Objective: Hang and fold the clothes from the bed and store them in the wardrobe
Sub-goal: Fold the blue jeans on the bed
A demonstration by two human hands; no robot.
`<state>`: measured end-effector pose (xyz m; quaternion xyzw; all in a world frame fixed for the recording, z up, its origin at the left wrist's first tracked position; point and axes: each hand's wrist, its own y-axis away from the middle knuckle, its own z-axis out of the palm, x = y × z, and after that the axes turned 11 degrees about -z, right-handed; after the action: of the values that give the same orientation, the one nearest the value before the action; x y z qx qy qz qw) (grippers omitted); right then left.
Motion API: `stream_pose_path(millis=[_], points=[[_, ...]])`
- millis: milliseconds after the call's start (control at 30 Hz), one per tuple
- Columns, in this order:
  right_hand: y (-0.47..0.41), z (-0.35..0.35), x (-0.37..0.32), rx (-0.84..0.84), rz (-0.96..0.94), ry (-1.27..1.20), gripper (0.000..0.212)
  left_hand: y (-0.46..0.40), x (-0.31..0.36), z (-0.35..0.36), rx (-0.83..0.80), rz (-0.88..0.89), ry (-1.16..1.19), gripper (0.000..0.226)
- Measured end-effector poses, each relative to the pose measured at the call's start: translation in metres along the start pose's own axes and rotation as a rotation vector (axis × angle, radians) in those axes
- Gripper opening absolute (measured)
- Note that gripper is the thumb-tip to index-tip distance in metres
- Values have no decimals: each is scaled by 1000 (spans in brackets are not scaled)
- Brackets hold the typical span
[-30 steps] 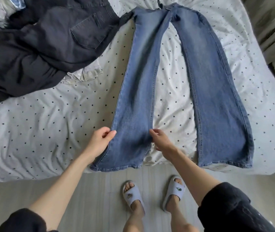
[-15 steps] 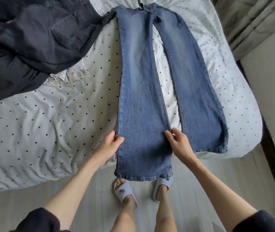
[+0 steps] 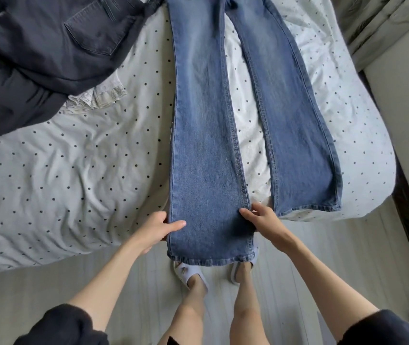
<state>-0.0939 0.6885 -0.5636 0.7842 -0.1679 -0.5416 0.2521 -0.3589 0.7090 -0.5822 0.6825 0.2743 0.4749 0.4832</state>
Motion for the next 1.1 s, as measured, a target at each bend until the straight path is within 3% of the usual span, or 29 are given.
stream_pose_path(millis=[133,267,400,533,633,733,833,1000,1100], points=[[4,1,10,-105,95,-60,31,3,-9,-1,13,-14,127,20],[20,11,29,-228,220,-85,17,9,-19,2,33,-18,-37,32],[33,19,49,-175,282,-163,20,9,-41,9,54,-60,-101,10],[40,19,55,-160,291,-243,5,11,-52,12,93,-75,42,18],[39,20,57,-55,297,-156,10,13,-55,14,109,-44,64,13],[32,22,55,-17,287,53,10,13,-54,20,177,6,42,12],[22,18,41,-10,256,211,38,14,-49,26,196,60,-57,6],[-4,9,-8,-30,26,66,29,19,-25,50,228,319,-220,18],[-17,7,-40,-163,-9,-61,31,21,-10,72,254,485,-386,15]])
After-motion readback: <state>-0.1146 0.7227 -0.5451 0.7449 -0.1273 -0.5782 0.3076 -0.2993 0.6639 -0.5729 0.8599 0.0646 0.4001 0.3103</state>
